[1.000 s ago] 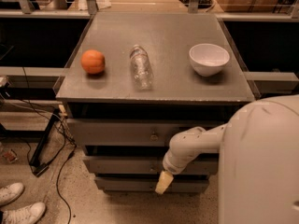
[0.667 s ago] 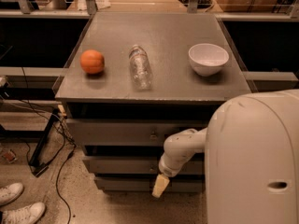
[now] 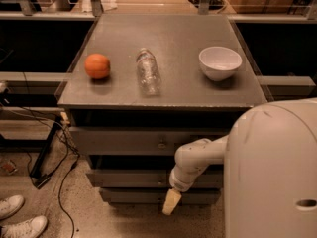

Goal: Open middle drawer

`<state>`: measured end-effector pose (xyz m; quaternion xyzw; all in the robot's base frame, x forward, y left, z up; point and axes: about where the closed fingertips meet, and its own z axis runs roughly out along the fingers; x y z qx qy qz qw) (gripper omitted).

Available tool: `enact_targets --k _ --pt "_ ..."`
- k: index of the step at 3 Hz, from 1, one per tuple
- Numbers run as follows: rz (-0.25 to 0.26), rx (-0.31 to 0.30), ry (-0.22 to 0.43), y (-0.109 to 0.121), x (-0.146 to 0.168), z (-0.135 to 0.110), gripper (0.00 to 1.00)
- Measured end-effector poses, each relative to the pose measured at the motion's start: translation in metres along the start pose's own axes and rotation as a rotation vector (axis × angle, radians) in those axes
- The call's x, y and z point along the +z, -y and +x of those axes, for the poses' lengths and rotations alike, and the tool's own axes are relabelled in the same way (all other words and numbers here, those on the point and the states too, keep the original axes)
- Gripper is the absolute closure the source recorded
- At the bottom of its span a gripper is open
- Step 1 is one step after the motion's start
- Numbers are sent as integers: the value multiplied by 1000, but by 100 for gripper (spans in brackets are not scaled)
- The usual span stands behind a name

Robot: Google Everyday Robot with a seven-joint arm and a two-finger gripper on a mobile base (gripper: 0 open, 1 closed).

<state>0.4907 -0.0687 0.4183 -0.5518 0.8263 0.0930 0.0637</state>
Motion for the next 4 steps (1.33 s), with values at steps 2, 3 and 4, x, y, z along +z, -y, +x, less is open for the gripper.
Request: enact_targets --k 2,3,4 --pt "-24 -1 0 -15 -14 6 0" --pt "-66 16 -6 -46 -31 29 0" --pt "-137 48 -50 -99 -42 88 0"
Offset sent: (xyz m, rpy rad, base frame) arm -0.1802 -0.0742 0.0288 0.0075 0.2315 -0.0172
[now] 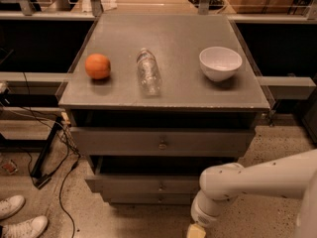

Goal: Open middle drawer

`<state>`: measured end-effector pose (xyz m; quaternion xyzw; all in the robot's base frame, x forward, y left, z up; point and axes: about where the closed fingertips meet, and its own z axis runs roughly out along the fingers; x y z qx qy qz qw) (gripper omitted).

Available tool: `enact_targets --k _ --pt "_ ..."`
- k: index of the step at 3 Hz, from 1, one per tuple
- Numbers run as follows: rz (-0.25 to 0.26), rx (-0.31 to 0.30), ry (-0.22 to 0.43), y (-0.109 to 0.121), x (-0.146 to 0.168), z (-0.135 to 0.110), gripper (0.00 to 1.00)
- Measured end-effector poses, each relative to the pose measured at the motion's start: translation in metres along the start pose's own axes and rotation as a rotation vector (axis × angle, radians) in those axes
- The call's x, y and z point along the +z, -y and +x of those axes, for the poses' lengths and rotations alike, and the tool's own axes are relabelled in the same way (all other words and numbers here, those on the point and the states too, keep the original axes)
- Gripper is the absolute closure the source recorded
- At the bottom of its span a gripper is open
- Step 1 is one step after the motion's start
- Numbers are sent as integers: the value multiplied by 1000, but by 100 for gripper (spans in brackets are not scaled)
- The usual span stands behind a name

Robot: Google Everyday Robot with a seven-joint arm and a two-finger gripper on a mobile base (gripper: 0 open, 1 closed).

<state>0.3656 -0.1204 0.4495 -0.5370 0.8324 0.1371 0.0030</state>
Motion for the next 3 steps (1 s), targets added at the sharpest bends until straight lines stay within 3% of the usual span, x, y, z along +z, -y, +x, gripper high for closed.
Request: enact_targets --k 1,2,3 --pt "-36 22 -16 -28 -3 34 0" --pt "-5 23 9 -15 -9 16 0" --pt "70 -9 96 15 -34 -35 0"
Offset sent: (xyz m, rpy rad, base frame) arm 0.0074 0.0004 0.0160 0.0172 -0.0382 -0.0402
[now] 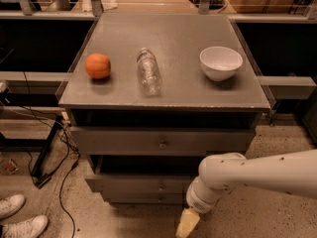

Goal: Open middle drawer

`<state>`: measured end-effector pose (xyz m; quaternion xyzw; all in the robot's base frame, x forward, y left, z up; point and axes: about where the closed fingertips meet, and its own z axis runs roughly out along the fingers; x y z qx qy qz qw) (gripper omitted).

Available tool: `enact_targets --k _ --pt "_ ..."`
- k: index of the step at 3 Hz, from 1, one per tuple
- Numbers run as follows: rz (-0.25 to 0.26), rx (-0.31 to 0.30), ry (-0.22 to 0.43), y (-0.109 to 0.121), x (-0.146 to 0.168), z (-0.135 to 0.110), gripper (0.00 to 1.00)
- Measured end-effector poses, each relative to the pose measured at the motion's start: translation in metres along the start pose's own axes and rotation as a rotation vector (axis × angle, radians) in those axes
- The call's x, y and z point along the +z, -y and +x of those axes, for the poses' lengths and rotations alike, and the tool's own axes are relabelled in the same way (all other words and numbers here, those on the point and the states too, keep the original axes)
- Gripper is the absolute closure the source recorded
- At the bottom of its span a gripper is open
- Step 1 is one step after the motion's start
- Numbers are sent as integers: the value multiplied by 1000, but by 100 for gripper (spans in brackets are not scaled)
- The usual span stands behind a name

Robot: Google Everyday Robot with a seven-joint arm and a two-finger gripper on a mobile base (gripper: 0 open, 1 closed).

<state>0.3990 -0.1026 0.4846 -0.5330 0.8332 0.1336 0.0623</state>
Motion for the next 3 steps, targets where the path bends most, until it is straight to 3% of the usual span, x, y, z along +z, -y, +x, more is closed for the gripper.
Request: enact_targets --k 1,2,3 --pt "53 -28 62 27 -14 -46 0" --pt "60 -42 65 48 -1 -77 0" --pt "27 -45 24 47 25 -82 0"
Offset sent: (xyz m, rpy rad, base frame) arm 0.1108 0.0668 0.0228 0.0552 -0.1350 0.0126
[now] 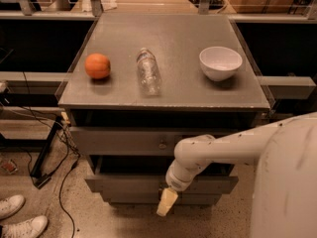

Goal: Open middle drawer

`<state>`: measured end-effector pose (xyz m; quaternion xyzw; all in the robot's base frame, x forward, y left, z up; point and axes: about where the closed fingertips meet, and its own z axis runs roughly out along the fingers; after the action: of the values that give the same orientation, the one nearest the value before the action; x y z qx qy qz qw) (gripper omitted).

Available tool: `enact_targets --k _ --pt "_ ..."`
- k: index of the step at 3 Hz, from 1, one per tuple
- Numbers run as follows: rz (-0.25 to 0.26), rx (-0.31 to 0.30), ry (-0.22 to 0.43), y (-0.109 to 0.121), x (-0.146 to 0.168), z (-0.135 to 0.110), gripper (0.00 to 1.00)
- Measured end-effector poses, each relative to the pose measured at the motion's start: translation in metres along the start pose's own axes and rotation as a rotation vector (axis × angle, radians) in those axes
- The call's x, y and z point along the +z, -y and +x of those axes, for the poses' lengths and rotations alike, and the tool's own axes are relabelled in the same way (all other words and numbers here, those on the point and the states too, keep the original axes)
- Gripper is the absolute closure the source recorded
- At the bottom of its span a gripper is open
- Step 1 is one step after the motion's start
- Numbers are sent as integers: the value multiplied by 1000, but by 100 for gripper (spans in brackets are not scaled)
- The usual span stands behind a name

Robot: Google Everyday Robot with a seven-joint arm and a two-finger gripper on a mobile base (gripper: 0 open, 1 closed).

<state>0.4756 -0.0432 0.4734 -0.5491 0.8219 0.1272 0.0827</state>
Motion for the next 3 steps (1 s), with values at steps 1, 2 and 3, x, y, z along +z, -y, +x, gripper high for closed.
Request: enact_targets --k 1,2,3 --pt "-39 14 -50 -5 27 19 0" --pt "-43 17 -57 -7 25 22 0" --pt "-51 29 -69 -9 26 33 0"
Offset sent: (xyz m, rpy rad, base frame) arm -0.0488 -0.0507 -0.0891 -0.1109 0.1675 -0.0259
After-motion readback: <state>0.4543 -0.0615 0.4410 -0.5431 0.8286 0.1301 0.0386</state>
